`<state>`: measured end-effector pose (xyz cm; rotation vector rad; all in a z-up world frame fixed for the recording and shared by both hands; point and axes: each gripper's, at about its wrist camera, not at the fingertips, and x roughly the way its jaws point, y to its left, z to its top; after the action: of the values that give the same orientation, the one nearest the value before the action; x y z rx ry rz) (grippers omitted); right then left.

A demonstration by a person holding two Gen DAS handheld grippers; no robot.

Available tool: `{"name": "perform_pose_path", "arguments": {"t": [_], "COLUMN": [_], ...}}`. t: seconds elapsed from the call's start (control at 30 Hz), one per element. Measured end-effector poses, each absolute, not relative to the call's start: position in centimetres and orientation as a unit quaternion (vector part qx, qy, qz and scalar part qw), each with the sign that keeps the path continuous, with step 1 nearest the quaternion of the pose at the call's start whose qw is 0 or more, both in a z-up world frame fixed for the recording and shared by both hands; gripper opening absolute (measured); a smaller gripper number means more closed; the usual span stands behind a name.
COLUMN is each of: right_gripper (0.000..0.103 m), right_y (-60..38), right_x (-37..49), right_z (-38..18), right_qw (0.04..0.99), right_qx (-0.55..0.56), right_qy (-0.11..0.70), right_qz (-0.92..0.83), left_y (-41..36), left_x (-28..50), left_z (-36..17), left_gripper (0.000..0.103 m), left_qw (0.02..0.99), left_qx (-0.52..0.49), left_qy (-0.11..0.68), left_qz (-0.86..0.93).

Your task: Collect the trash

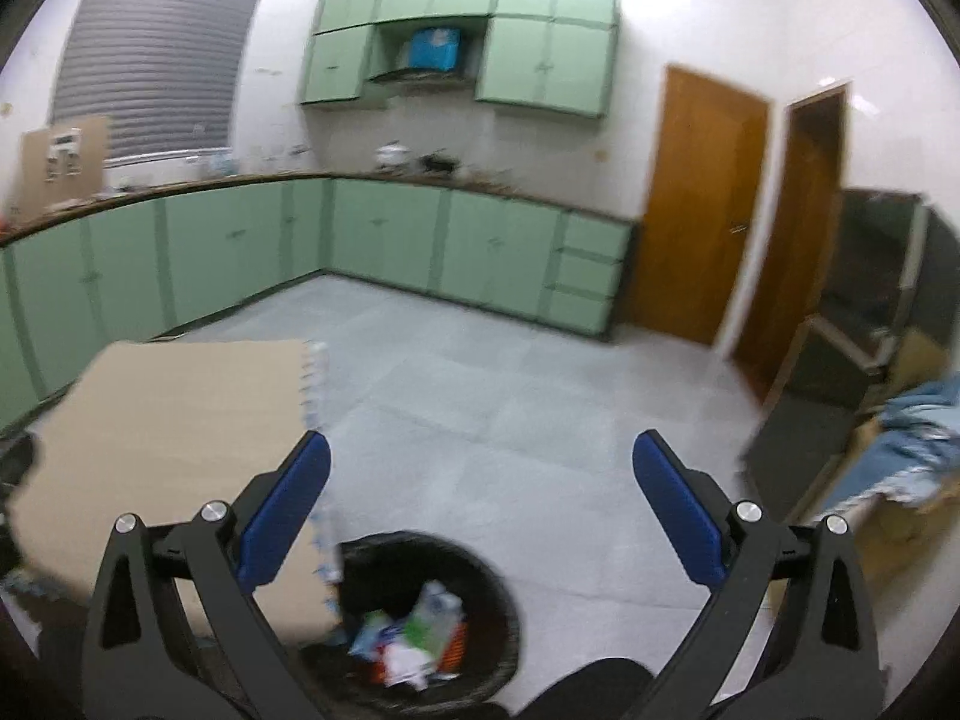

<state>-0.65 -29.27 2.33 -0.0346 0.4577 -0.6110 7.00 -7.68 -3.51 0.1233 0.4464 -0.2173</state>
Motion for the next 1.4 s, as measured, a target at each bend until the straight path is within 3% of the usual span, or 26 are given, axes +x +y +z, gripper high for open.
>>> {"name": "perform_pose_path", "arguments": {"t": [0.47,1.4], "right_gripper": [0.098,0.098], "right_y": [-27.1,-25.9], "right_x": [-4.8,-4.7], "right_z": [4.7,4.5], "right_qw": [0.946,0.950], "right_qx": [0.017,0.024], "right_qy": [0.178,0.172], "right_qz": [-0.269,-0.258], "left_y": [-4.6,-3.4], "left_x": [2.6,1.3], "left_z": [0.3,0.4], "left_gripper": [0.097,0.097], "left_qw": [0.977,0.984], "left_qx": [0.032,0.011], "left_qy": [0.188,0.170], "left_qz": [-0.094,-0.056]}}
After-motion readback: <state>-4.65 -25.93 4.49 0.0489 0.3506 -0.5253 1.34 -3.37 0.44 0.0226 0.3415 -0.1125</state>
